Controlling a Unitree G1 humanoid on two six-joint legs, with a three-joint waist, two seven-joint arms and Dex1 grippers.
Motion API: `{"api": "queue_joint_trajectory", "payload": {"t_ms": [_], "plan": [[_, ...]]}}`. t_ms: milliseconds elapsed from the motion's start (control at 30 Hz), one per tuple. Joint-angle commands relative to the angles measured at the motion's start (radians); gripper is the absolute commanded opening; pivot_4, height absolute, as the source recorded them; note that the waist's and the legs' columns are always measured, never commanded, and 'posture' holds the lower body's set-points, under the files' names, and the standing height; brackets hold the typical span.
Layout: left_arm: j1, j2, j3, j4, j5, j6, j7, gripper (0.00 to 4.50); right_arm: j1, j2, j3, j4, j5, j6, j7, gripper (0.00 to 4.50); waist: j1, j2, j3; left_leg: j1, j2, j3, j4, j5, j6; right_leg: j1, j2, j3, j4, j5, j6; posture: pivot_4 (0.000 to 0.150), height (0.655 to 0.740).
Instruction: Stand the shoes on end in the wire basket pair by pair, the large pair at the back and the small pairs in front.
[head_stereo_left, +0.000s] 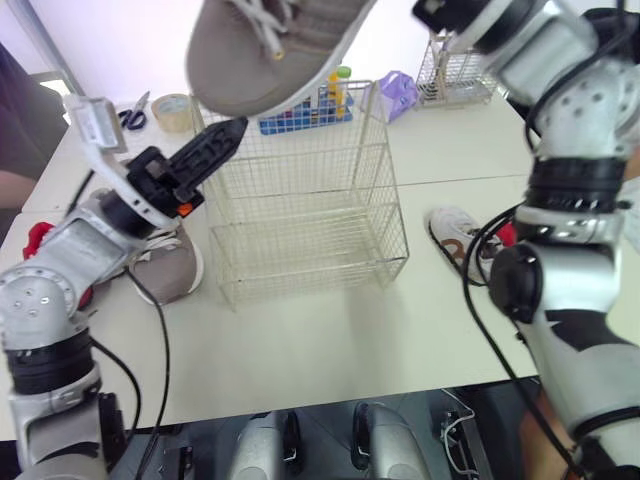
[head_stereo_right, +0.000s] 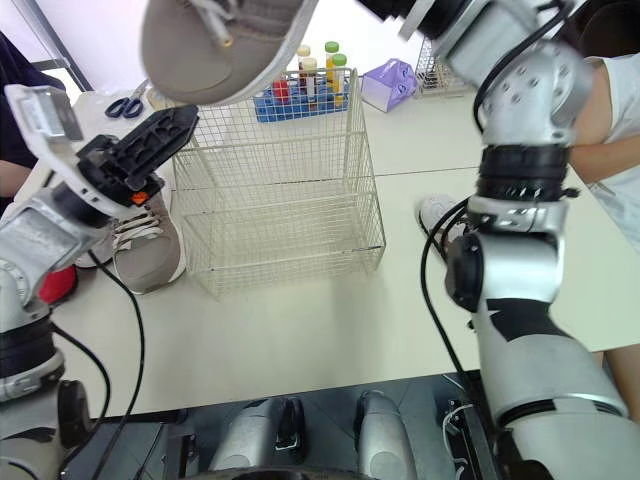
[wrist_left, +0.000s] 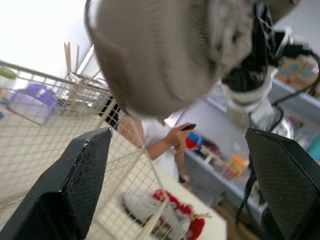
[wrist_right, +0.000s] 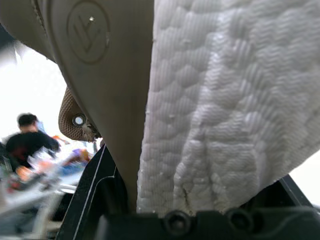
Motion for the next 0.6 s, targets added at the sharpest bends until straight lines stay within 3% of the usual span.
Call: {"api": "queue_joint_trajectory", "payload": {"t_ms": [33,300,600], "plan": [[0.015,0.065,0.078,-0.008,-0.022,-0.002,-0.05,4.46,-0.128,-0.073,0.071,0.148,-0.15,-0.193,0.206,1.96,-0.002,0.0,0.0,0.0,0.0,0.0,0.0,0.0,0.0,0.0,0.0,0.0,0.0,0.0,0.0,0.15,0.74],[0.038,0.091,0.09,0.007,0.071,-0.049,-0.093,4.46,-0.276,-0.113,0.221,0.448,-0.428,-0.622,0.567,1.96,-0.007,0.0,0.001,-0.001,0.0,0.002,-0.001,0.0,0.0,-0.003,0.0,0.001,0.0,0.0,0.0,0.15,0.74],[0.051,0.037,0.068,-0.038,0.099,-0.077,-0.08,4.46,-0.333,-0.06,0.256,0.673,-0.57,-0.858,0.758,1.96,-0.006,0.001,0.001,-0.002,0.0,0.002,-0.001,-0.001,-0.003,-0.004,0.0,0.001,0.0,0.0,0.0,0.15,0.74]]}}
